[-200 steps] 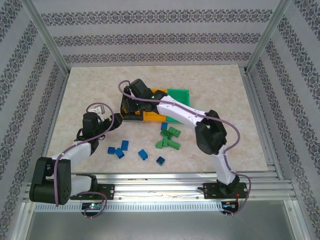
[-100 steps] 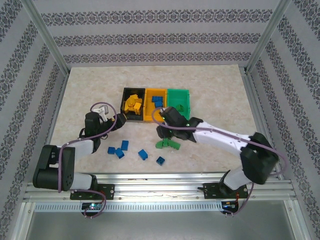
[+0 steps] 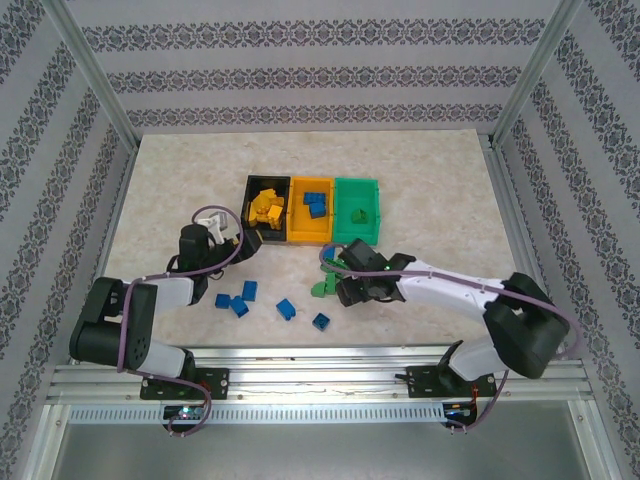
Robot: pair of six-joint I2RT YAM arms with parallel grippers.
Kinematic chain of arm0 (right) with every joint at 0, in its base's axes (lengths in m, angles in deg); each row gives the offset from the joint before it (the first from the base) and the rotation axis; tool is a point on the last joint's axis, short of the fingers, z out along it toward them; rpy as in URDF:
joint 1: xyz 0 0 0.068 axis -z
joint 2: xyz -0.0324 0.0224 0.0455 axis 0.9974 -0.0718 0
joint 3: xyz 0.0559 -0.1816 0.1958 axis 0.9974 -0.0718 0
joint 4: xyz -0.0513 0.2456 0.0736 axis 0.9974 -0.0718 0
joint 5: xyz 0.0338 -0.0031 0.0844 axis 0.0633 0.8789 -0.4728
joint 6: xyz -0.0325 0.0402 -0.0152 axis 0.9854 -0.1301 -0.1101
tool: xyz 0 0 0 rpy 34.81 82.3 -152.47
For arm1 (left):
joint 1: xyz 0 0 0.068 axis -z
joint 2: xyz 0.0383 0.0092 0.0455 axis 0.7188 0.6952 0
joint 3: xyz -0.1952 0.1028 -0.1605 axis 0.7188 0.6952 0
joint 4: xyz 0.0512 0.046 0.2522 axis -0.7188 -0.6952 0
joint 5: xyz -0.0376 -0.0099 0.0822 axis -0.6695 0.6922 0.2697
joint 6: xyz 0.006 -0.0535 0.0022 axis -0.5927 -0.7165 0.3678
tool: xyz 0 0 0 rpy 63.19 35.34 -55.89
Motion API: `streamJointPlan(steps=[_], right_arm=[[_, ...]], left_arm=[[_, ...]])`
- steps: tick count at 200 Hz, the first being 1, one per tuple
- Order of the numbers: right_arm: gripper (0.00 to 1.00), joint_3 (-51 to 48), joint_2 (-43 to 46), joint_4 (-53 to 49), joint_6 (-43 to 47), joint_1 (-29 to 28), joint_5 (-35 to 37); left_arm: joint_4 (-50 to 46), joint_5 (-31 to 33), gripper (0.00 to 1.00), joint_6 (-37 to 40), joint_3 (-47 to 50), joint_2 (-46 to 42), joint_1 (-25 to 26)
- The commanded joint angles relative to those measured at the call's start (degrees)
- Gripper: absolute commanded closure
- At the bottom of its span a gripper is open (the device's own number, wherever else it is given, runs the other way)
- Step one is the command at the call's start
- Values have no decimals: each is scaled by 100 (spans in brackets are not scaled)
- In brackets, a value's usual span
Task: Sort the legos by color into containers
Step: Pick up the lego from the bottom-center of the table, then place the lego in the container.
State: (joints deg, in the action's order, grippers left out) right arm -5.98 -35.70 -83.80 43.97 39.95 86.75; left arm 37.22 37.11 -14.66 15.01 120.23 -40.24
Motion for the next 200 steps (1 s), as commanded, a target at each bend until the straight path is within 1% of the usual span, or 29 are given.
streamJointPlan(steps=[1, 14, 24, 35, 57, 67, 74, 112, 124, 141, 164, 200], right_arm=[[38, 295, -360, 59, 277, 19, -188], [39, 359, -573, 119, 287, -16, -253], [42, 395, -740, 133, 276, -45, -257], [48, 412, -844, 134, 266, -64, -270], [67, 331, -800, 185, 176, -93, -267], [73, 275, -682, 195, 165, -91, -285], [74, 225, -569, 216, 159, -83, -286], [76, -11, 271, 402, 95, 219, -370], [76, 2, 584, 542, 61, 454, -391], [75, 115, 795, 745, -35, 847, -418], [75, 671, 546, 801, -227, 1509, -716], [73, 1687, -360, 1016, -219, 2074, -994]], left_arm=[[-252, -41, 18, 173, -242, -108, 124], [-492, 66, 18, 294, -295, -242, 186], [-665, 148, 18, 388, -333, -340, 225], [-789, 231, 18, 483, -360, -423, 279], [-932, 351, 17, 576, -393, -521, 364], [-983, 378, 17, 616, -415, -528, 398], [-1007, 393, 17, 629, -434, -519, 420], [-1279, 614, 17, 840, -587, -491, 724], [-1410, 769, 17, 969, -667, -491, 884], [-1623, 973, 17, 1156, -792, -465, 1131], [-1840, 1194, 17, 1360, -959, -415, 1426], [-2287, 1362, 17, 1600, -1257, -325, 1741]])
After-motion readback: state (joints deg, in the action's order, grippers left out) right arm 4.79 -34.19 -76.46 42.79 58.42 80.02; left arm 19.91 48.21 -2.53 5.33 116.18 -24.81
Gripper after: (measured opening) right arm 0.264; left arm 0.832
